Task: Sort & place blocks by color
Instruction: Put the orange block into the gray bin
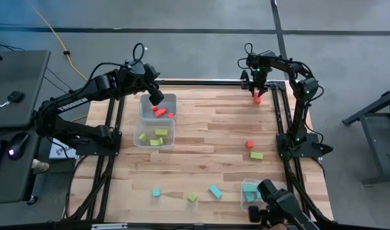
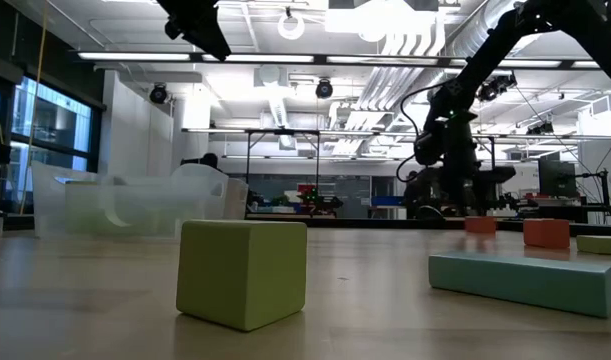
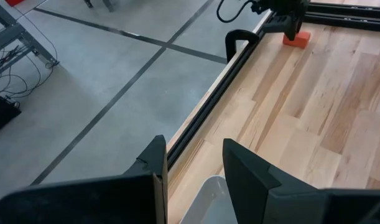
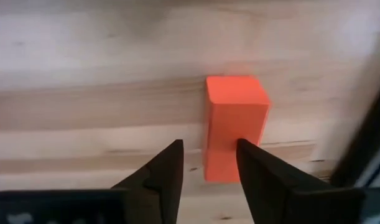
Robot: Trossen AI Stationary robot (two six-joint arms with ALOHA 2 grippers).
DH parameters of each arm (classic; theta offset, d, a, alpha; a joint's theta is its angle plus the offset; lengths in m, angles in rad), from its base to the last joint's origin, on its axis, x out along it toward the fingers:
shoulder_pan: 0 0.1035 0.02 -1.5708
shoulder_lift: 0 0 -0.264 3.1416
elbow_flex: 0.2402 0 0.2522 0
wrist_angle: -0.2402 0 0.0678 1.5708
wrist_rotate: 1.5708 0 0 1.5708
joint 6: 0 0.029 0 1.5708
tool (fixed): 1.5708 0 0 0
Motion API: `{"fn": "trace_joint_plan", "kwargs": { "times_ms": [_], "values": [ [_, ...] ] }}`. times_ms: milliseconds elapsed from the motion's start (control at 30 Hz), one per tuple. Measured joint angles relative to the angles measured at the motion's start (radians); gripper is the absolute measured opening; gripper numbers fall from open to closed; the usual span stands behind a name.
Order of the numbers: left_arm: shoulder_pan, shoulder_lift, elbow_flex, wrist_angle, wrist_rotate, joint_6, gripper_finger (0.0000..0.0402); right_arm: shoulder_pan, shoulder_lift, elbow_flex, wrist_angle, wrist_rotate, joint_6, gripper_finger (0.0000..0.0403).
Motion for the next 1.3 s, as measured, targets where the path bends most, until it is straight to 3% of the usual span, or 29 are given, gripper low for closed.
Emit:
{"fn": "trace_joint_plan", "kwargs": {
  "times_ms": [133, 500, 1300],
  "values": [
    [0.0, 0.0, 0.0, 0.0, 0.0, 0.0, 0.0086, 0.017, 0.001, 0.0, 0.001, -0.075, 0.001, 0.0134],
    [0.0, 0.0, 0.0, 0.0, 0.0, 0.0, 0.0086, 0.153, 0.002, -0.001, -0.014, -0.105, 0.011, 0.0128],
    [0.0, 0.0, 0.0, 0.0, 0.0, 0.0, 0.0086, 0.563, 0.0, -0.001, 0.09, -0.222, 0.166, 0.0128]
  ]
}}
